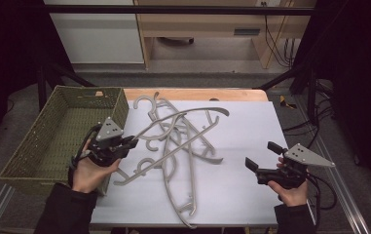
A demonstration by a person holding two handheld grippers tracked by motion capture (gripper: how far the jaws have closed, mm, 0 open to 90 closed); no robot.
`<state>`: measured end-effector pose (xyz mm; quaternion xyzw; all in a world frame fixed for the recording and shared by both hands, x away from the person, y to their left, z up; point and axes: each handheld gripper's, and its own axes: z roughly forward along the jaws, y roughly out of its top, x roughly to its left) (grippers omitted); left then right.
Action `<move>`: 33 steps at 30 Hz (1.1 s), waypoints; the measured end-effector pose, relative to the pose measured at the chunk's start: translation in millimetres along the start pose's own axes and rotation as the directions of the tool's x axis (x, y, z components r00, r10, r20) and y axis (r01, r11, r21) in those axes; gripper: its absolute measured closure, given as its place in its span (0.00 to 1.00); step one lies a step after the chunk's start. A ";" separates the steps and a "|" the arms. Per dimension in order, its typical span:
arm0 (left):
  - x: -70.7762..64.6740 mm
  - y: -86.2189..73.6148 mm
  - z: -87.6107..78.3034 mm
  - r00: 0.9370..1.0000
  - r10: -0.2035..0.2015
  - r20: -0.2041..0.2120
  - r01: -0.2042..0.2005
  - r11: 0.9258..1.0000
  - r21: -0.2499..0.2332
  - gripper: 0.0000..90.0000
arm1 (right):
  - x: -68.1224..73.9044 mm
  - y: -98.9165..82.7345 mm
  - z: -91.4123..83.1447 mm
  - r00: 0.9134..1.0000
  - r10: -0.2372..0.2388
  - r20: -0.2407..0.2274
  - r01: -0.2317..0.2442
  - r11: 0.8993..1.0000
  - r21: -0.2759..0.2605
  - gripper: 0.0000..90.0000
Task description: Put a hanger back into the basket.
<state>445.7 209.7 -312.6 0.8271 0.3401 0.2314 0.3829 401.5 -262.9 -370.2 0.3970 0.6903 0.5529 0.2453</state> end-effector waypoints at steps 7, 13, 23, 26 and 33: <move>31.3 0.9 -13.4 0.999 -0.010 -0.051 0.011 1.000 0.009 0.90 | 0.3 -1.2 2.9 1.000 -0.003 -0.001 0.003 1.000 0.009 0.03; 55.2 -1.7 -19.8 0.994 -0.045 -0.095 0.045 0.999 -0.001 0.90 | 0.5 -1.5 3.7 1.000 -0.004 -0.002 0.004 1.000 0.013 0.03; 94.1 -8.0 -35.0 0.985 -0.072 -0.157 0.072 0.997 0.000 0.90 | 0.1 -1.9 4.2 1.000 0.000 -0.001 0.000 1.000 0.015 0.03; 105.6 -12.0 -39.1 0.981 -0.086 -0.172 0.086 0.996 -0.007 0.90 | -0.1 -2.3 4.9 1.000 -0.003 -0.001 0.003 1.000 0.016 0.03; 122.4 -19.3 -49.2 0.974 -0.099 -0.206 0.094 0.995 -0.034 0.90 | -0.3 -3.4 6.6 1.000 -0.002 -0.001 0.002 1.000 0.023 0.03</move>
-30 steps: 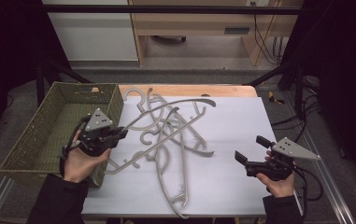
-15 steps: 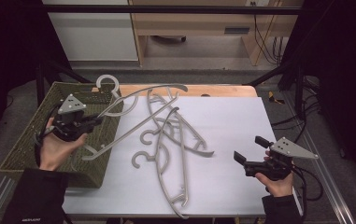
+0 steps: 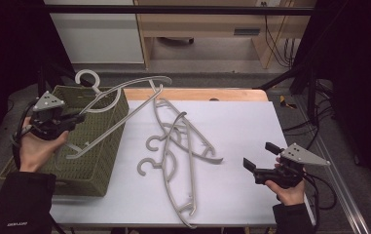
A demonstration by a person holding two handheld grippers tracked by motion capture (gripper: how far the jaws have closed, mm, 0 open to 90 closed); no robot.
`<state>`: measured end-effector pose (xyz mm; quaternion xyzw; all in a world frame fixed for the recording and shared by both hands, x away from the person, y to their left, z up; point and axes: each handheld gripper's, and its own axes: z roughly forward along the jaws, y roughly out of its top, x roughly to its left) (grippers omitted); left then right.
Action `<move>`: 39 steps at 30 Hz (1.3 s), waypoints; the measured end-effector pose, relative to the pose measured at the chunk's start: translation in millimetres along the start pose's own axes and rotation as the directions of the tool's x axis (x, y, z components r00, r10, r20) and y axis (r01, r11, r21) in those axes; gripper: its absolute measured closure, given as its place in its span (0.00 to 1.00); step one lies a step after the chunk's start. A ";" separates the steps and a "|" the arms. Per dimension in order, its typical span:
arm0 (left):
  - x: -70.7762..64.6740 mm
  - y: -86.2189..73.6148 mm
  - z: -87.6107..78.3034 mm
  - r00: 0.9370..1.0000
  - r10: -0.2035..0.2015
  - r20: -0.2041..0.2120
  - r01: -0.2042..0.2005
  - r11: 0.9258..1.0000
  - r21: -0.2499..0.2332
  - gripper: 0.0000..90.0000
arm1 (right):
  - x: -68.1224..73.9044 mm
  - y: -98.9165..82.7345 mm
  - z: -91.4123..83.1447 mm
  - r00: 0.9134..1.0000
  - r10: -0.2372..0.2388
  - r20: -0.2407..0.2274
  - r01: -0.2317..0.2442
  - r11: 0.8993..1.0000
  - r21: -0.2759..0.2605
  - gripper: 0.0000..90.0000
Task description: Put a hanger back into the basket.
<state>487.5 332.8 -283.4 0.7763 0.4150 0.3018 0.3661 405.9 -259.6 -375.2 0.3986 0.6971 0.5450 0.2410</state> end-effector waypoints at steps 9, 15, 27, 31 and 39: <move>23.9 -8.4 -3.6 0.999 -0.014 -0.043 0.015 1.000 0.014 0.90 | 0.1 -0.2 0.8 1.000 0.000 0.003 0.000 1.000 0.003 0.03; 41.2 -21.2 -6.3 0.997 -0.026 -0.075 0.028 0.999 0.023 0.90 | 0.5 -0.6 1.9 1.000 0.001 0.002 -0.001 1.000 0.008 0.03; 74.1 -42.7 -11.2 0.991 -0.041 -0.130 0.047 0.998 0.043 0.90 | 0.4 -2.5 5.7 1.000 0.001 0.006 -0.001 1.000 0.022 0.03; 84.1 -48.6 -11.2 0.990 -0.036 -0.137 0.044 0.998 0.055 0.90 | -0.1 -3.2 6.3 1.000 0.001 0.006 -0.001 1.000 0.025 0.03; 95.5 -64.1 -12.0 0.987 -0.044 -0.153 0.054 0.997 0.063 0.90 | -0.1 -4.0 7.7 1.000 0.003 0.006 -0.003 1.000 0.028 0.03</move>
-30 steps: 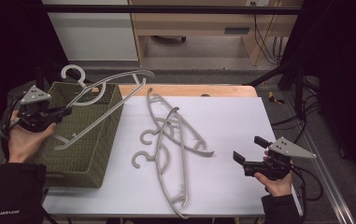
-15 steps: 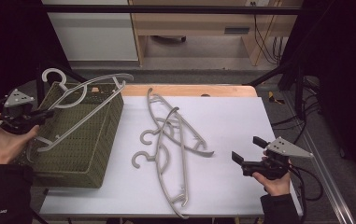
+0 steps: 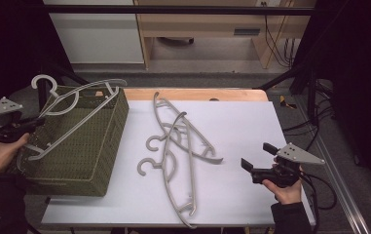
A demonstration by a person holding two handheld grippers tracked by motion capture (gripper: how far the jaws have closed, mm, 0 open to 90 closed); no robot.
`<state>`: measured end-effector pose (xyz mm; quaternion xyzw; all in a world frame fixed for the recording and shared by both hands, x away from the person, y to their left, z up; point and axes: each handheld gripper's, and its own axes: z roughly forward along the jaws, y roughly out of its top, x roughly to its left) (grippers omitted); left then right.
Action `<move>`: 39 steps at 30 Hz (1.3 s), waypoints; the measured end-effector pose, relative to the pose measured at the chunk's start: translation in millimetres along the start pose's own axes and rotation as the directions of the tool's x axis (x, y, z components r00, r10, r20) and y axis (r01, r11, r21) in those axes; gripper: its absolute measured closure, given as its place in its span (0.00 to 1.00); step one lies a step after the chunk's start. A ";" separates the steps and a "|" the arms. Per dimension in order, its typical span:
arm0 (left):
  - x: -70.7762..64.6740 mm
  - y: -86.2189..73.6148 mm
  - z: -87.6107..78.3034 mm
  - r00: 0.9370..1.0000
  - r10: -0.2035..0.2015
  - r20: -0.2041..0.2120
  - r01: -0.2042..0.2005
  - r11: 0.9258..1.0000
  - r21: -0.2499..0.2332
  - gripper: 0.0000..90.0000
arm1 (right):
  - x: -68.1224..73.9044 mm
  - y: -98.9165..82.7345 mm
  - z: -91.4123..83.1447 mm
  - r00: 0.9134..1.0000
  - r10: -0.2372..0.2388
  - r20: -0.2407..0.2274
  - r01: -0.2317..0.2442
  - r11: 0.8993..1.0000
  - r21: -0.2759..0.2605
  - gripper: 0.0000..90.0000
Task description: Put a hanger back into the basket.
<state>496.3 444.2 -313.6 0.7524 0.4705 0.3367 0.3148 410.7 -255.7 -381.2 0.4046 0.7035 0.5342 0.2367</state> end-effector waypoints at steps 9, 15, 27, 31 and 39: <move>7.5 -11.4 -3.2 1.000 0.010 -0.005 -0.010 1.000 0.017 0.90 | 0.1 -0.2 0.8 1.000 0.000 0.002 0.000 1.000 0.004 0.03; 10.7 -19.0 -3.6 0.999 0.028 -0.025 -0.027 0.999 0.038 0.90 | 0.1 0.1 0.0 1.000 0.000 0.002 0.000 1.000 0.000 0.03; -2.4 -19.8 8.8 0.995 0.085 -0.045 -0.081 0.993 0.088 0.90 | 0.2 0.4 -1.0 1.000 0.003 0.000 -0.003 1.000 -0.002 0.03; -5.5 -13.6 14.6 0.994 0.092 -0.058 -0.086 0.992 0.095 0.90 | 0.5 0.4 -0.8 1.000 0.003 -0.001 -0.003 1.000 -0.003 0.03; -9.1 -27.0 40.0 0.997 0.061 -0.035 -0.054 0.984 0.171 0.90 | 0.9 0.1 -0.4 1.000 0.000 -0.005 0.000 1.000 -0.002 0.03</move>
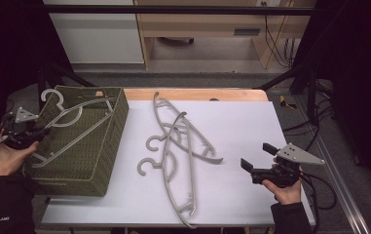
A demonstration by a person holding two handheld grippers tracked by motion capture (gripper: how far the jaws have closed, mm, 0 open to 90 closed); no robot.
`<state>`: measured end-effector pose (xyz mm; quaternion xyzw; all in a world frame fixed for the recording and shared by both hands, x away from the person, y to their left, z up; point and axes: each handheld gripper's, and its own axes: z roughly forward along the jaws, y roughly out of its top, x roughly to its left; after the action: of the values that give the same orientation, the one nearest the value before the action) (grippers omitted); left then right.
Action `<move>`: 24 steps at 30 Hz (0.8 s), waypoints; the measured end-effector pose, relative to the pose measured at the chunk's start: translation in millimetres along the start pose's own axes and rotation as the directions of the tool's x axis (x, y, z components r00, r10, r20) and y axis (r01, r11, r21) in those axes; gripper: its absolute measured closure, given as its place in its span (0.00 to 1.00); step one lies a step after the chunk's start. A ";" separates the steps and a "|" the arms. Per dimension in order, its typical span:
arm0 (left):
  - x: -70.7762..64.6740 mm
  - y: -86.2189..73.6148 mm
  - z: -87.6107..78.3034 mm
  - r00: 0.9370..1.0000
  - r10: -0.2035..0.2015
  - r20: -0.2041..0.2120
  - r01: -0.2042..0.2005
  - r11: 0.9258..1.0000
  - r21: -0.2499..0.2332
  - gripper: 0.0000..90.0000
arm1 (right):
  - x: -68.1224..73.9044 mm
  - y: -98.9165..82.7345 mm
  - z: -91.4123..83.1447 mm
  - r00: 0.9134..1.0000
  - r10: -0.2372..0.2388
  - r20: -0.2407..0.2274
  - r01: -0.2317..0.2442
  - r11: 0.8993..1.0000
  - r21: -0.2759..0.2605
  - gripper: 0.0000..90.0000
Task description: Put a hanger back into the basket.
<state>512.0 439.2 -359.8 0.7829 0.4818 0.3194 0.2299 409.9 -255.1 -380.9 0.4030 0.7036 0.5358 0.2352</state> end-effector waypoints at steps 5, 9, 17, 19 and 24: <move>-1.9 -2.4 6.5 0.999 -0.030 0.015 0.029 0.999 0.041 0.90 | 0.3 -0.2 0.6 1.000 0.001 0.003 -0.001 1.000 0.003 0.03; -0.5 -5.4 7.0 0.999 -0.048 0.003 0.048 0.997 0.063 0.89 | 0.7 -0.3 0.8 1.000 -0.001 -0.001 0.001 1.000 0.005 0.03; 2.0 -9.0 -7.5 0.995 -0.096 0.005 0.095 0.994 0.043 0.85 | 0.3 0.1 -0.5 1.000 -0.001 0.001 0.001 1.000 -0.001 0.03; -0.1 -8.3 -14.0 0.995 -0.099 0.017 0.099 0.995 0.017 0.82 | 0.4 0.3 -0.9 1.000 0.001 0.001 -0.001 1.000 -0.003 0.03; -13.0 -3.4 -30.3 0.992 -0.114 0.062 0.118 0.991 -0.064 0.67 | 0.2 0.6 -1.4 1.000 0.002 0.002 -0.002 1.000 -0.007 0.03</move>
<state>483.7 430.5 -344.8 0.7541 0.5087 0.2989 0.2885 409.0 -255.7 -379.9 0.4033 0.7012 0.5382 0.2367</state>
